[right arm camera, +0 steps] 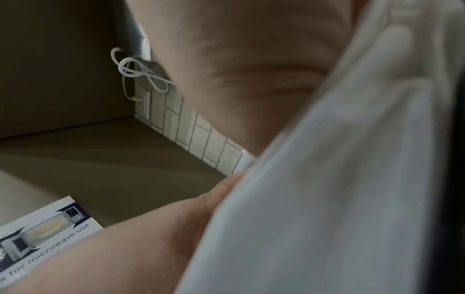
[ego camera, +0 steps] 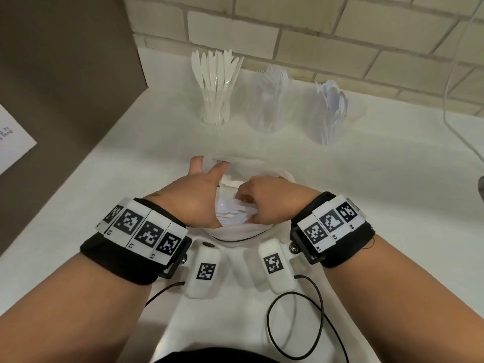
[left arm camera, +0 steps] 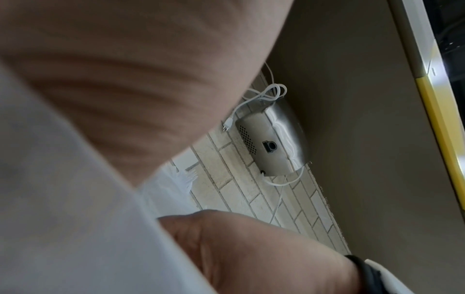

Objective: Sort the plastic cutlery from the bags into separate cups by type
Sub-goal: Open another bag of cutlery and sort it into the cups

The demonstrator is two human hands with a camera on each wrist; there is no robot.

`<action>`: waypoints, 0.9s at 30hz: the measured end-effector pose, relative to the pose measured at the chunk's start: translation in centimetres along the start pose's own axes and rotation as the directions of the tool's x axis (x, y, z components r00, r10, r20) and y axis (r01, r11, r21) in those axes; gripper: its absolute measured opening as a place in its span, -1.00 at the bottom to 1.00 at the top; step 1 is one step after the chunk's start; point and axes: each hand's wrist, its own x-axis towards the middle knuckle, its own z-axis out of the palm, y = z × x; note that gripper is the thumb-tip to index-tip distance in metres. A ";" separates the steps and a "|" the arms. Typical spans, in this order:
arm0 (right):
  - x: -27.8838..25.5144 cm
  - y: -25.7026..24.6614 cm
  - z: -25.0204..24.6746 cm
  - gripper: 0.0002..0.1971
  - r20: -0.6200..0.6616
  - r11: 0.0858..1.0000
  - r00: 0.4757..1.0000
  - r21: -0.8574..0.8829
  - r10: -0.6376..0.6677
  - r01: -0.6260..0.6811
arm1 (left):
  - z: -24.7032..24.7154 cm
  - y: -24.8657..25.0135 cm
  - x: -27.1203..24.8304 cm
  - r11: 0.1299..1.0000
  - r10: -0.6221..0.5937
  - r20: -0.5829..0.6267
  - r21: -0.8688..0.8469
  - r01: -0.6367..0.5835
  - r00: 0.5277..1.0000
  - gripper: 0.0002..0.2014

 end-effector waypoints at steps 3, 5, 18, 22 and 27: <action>-0.2 -0.3 -0.2 -0.49 0.035 0.999 0.999 -0.011 -0.039 0.039 | 0.1 0.0 0.1 1.000 -0.009 -0.001 -0.010 0.009 1.000 0.24; -0.1 -0.4 -0.2 -0.53 0.053 0.997 0.998 -0.064 -0.027 0.031 | 0.2 0.0 0.1 1.000 -0.002 -0.002 -0.019 0.002 1.000 0.23; 0.0 0.5 0.2 -0.50 0.065 0.998 0.996 -0.031 0.054 -0.052 | -1.0 -1.0 -0.8 0.998 0.020 0.069 -0.062 -0.016 0.997 0.11; 0.0 0.5 0.1 -0.56 0.039 0.997 0.998 0.060 0.048 -0.050 | -1.1 -1.3 -0.3 0.996 -0.013 0.040 -0.091 0.017 0.999 -0.07; -0.2 0.7 0.3 -0.52 -0.012 0.982 1.000 0.190 0.022 -0.019 | -0.6 -1.8 0.3 0.991 -0.021 0.034 -0.130 0.025 0.999 -0.07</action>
